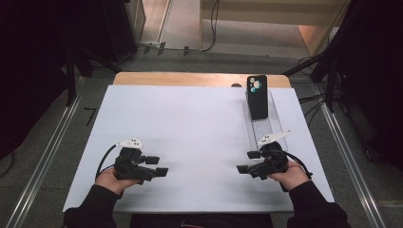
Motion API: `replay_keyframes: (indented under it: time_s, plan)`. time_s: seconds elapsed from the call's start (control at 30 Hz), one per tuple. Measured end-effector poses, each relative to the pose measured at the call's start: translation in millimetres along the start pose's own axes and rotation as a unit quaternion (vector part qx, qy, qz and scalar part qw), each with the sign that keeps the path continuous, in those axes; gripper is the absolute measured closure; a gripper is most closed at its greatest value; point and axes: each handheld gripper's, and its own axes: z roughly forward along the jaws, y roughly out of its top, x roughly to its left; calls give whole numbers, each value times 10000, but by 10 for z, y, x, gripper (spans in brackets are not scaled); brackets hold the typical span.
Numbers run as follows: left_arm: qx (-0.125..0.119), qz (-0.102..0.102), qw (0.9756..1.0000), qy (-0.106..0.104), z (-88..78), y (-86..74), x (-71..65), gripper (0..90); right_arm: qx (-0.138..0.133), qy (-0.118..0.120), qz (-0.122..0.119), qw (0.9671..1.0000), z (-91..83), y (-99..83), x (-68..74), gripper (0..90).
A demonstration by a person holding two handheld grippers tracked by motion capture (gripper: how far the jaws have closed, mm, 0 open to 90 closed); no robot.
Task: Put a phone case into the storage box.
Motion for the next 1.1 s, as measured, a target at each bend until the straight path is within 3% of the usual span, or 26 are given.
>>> replay_keyframes:
  time_s: [0.3, 0.9, 1.1]
  plan:
    - [11, -7, 10000, -2, -35, -55, -13, 310, 170, -136, 103, 9997, -54, -121, -54, 191]
    - [-21, 36, 10000, 61, -49, -100, -10, 310, 88, -199, 387, 9990, -143, -260, -153, 191]
    - [-3, 55, 9999, 91, -47, -102, -3, 310, 99, -204, 364, 9991, -131, -265, -168, 191]
